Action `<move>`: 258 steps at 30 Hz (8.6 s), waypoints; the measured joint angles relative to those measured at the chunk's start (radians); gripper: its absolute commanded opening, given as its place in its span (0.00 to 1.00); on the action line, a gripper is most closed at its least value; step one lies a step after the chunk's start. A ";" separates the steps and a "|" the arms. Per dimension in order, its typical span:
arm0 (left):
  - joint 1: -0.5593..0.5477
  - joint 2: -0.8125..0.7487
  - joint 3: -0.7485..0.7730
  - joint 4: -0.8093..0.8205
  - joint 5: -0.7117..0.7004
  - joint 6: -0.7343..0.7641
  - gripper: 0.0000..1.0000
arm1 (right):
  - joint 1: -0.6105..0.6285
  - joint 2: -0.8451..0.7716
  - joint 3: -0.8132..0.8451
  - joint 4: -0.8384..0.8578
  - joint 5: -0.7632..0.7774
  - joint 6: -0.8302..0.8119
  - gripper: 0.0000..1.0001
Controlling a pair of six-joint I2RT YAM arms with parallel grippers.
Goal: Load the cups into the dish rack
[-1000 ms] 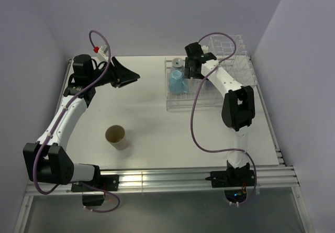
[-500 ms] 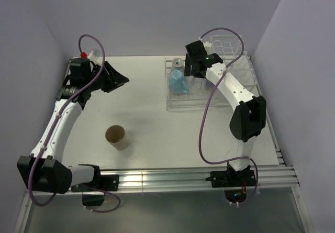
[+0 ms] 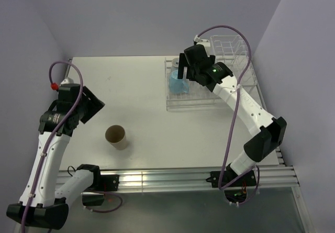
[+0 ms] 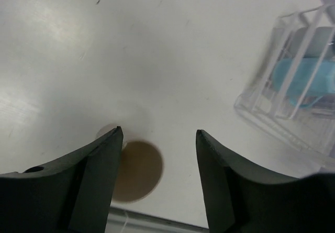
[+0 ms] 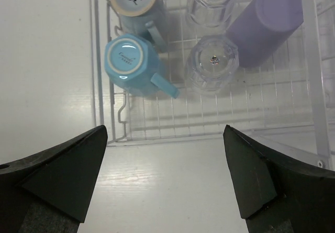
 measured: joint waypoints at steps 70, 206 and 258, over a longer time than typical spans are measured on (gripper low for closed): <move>-0.159 0.292 -0.210 1.464 1.111 -0.511 0.00 | 0.030 -0.574 -0.471 0.620 -0.793 0.098 1.00; 0.121 0.330 -0.039 0.862 0.965 -0.147 0.42 | -0.061 0.002 -0.116 -0.145 -0.042 -0.101 0.03; 0.121 0.387 -0.036 0.799 0.983 -0.086 0.42 | -0.101 0.076 0.024 -0.294 -0.002 -0.092 0.04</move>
